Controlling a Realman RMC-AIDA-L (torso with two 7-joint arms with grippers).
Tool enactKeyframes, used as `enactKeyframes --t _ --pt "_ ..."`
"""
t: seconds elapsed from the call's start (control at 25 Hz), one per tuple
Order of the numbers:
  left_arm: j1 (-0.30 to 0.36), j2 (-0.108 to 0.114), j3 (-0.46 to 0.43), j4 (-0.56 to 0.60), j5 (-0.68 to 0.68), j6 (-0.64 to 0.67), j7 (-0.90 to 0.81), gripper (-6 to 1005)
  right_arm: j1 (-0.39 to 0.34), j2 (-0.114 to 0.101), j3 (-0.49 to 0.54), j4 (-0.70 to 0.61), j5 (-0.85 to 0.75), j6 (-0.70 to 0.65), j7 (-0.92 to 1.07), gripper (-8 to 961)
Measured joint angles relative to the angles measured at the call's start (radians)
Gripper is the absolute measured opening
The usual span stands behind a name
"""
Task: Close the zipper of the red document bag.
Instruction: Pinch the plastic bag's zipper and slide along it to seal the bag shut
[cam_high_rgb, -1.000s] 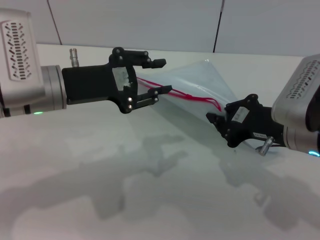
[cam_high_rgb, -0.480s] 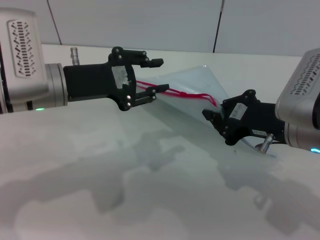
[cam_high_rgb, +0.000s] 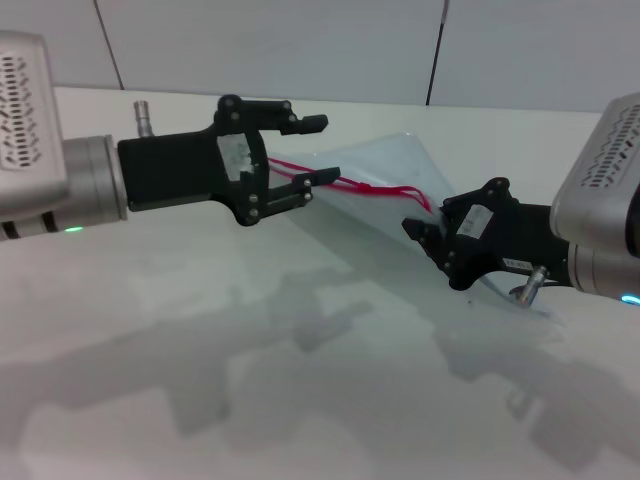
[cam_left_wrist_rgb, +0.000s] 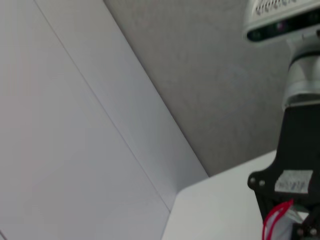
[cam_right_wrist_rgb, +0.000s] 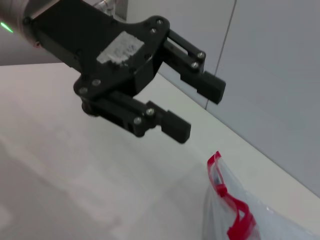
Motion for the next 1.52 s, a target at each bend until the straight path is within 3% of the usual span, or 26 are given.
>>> enactKeyframes --t 0.04,0.32,1.52 --pt "-0.008 -0.003 -0.047 -0.041 -0.001 -0.047 0.034 482 0.001 0.0 0.001 0.0 0.0 -0.001 0.0 50" --pt "-0.011 -0.017 -0.099 -0.094 -0.002 -0.101 0.123 482 0.003 0.001 0.0 0.0 0.0 -0.002 0.0 51" --pt "-0.058 -0.022 -0.101 -0.194 0.052 -0.092 0.176 488 -0.018 0.002 -0.012 -0.092 0.0 -0.052 -0.015 51"
